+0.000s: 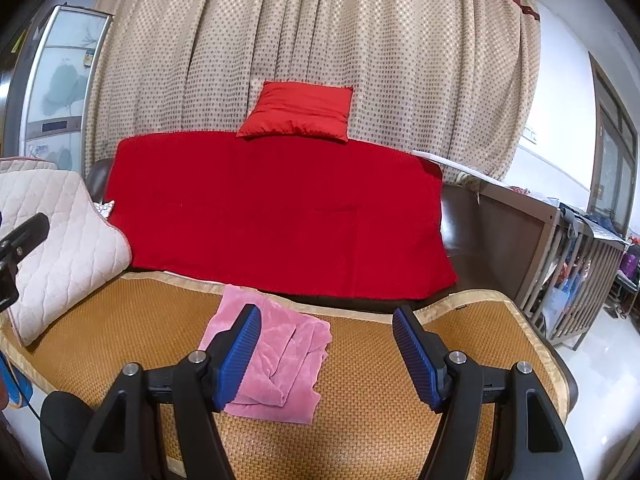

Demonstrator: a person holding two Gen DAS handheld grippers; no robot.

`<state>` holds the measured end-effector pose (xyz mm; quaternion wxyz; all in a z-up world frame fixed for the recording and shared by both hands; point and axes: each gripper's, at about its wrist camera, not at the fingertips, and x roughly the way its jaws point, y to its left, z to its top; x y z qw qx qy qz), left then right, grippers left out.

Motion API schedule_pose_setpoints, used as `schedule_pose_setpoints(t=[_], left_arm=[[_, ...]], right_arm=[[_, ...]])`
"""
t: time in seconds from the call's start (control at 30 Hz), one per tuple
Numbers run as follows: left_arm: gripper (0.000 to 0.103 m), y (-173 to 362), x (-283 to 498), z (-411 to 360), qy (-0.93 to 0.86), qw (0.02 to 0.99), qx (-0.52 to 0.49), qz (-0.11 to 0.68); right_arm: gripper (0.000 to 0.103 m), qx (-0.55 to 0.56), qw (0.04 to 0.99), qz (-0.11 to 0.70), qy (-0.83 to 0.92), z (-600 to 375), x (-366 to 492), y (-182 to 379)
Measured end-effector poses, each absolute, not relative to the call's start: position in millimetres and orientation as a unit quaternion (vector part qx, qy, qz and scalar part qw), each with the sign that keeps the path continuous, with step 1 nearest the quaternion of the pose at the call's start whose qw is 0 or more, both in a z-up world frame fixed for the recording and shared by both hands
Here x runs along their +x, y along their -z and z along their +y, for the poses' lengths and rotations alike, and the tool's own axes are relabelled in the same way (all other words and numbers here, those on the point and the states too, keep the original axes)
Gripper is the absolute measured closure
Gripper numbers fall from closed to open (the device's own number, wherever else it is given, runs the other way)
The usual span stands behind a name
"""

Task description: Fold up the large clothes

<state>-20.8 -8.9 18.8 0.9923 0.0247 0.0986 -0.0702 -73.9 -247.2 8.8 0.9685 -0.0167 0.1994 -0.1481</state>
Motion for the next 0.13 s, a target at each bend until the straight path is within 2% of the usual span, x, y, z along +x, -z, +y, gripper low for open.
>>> schedule_pose_setpoints(t=[0.13], left_arm=[[0.0,-11.0,-16.5,-15.4,0.071,0.992,0.035,0.095]], right_arm=[[0.031,-0.016,0.967,0.208,0.147,-248.3,-66.5,-1.1]])
